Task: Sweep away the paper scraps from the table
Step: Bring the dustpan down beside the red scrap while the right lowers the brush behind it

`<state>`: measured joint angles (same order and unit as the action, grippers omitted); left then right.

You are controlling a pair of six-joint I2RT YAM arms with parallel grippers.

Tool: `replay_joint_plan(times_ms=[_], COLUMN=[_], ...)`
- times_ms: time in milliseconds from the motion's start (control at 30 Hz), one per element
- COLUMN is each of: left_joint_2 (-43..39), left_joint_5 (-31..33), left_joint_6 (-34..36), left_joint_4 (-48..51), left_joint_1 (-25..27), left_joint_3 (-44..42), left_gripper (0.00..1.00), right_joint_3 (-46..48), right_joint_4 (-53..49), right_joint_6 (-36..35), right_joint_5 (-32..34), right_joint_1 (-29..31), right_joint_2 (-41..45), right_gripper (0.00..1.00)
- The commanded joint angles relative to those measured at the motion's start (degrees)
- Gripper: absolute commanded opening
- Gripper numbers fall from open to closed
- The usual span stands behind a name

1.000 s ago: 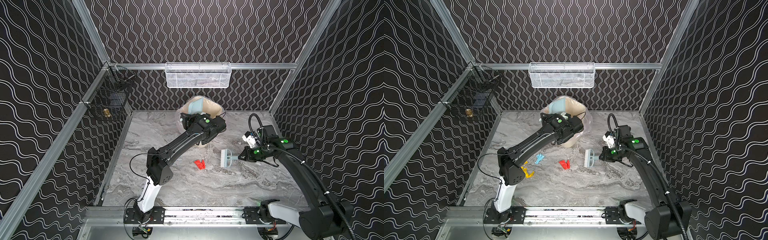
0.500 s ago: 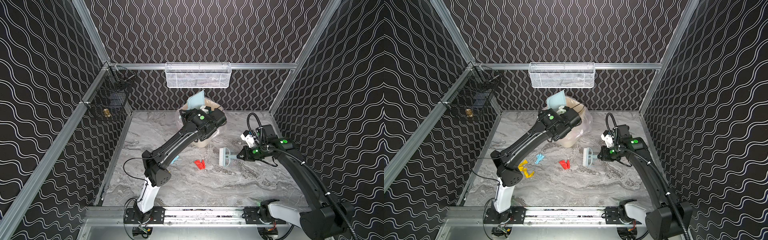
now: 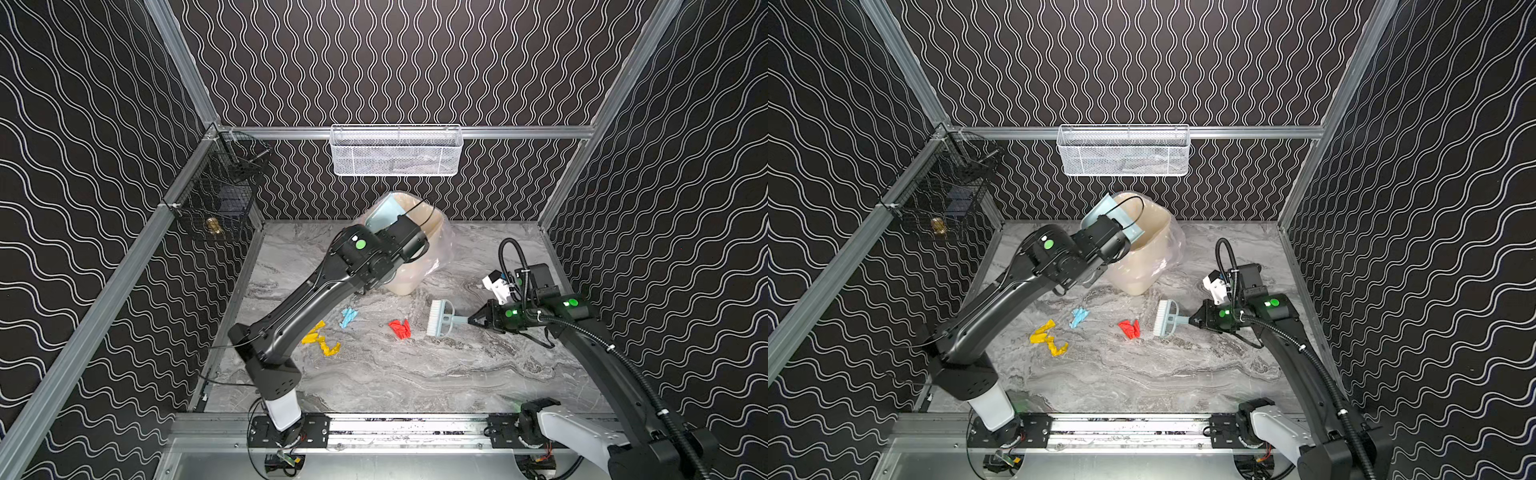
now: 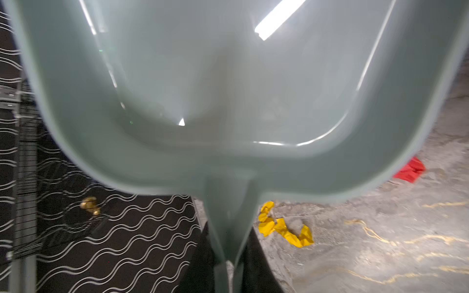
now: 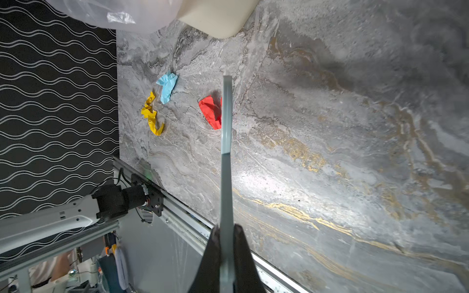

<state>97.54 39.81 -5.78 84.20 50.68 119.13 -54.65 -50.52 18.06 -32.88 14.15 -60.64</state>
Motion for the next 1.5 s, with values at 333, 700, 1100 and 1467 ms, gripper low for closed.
replay_joint_plan(times_ms=[333, 700, 1100, 1467], left_joint_2=[-17.5, -22.2, -25.6, -26.5], left_joint_5=[-21.0, -23.4, -24.4, -28.5], left_joint_6=[-11.3, -19.1, -21.6, -24.8], left_joint_4=[-1.3, -2.2, -7.3, -12.3], left_joint_1=[1.5, 6.8, 9.3, 12.2], left_joint_3=[-21.7, -33.8, -43.5, -52.0], left_gripper=[0.0, 0.0, 0.0, 0.0], right_joint_3=[4.1, 4.5, 2.4, 4.5], right_joint_4=[17.4, 27.8, 29.0, 20.9], right_joint_6=[16.3, 21.1, 18.0, 15.6], right_joint_5=[0.8, 1.3, -1.8, 4.1], right_joint_1=[13.3, 17.2, 18.6, 18.5], right_joint_2=[-1.9, -9.2, -19.3, -16.9], right_gripper=[0.0, 0.0, 0.0, 0.0])
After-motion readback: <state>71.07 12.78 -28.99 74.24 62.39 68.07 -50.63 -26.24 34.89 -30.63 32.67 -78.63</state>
